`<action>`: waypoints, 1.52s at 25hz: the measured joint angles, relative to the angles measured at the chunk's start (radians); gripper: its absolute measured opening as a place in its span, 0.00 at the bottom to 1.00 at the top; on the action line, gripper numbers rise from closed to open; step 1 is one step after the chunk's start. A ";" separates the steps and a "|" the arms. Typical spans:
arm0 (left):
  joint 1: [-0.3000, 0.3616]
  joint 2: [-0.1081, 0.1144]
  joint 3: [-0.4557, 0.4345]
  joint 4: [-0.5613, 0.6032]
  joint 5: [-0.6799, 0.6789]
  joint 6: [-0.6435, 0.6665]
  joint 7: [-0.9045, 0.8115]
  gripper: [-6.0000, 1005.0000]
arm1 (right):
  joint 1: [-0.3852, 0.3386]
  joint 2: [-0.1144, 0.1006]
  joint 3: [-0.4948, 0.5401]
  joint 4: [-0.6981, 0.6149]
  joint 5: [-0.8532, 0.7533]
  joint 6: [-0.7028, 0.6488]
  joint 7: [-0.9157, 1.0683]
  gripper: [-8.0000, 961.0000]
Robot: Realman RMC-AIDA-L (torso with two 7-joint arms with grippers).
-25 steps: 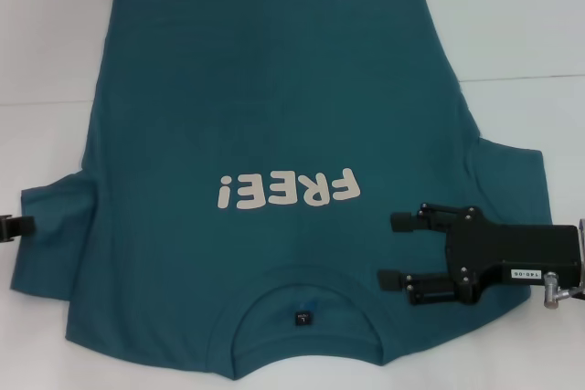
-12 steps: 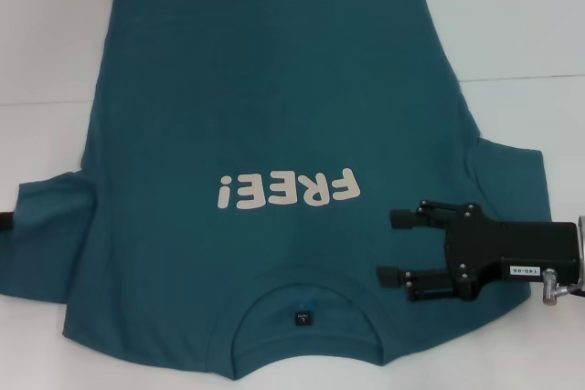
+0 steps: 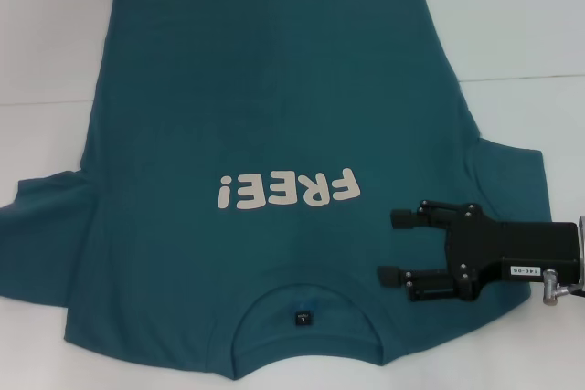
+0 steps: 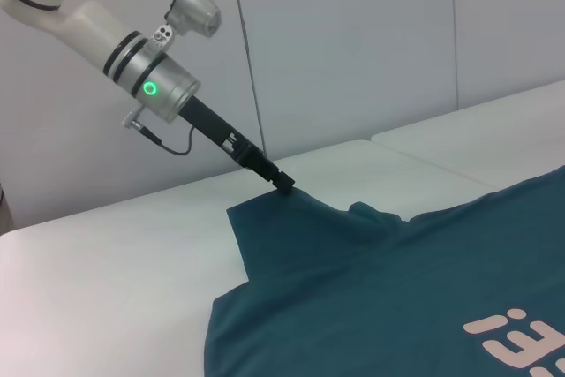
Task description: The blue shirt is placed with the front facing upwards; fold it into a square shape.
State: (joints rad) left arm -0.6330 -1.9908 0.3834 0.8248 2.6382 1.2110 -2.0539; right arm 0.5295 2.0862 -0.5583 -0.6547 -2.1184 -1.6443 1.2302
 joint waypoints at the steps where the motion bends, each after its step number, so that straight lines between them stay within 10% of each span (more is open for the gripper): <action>1: -0.002 0.001 0.000 0.000 0.002 -0.002 0.000 0.07 | 0.000 0.000 0.000 0.000 0.000 0.000 0.000 0.95; 38: -0.026 0.022 0.021 0.020 0.059 -0.024 0.010 0.09 | 0.005 0.000 0.001 0.005 0.000 0.008 0.000 0.95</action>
State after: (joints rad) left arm -0.6588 -1.9687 0.4044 0.8447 2.6967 1.1874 -2.0439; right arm 0.5348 2.0862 -0.5569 -0.6500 -2.1184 -1.6366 1.2302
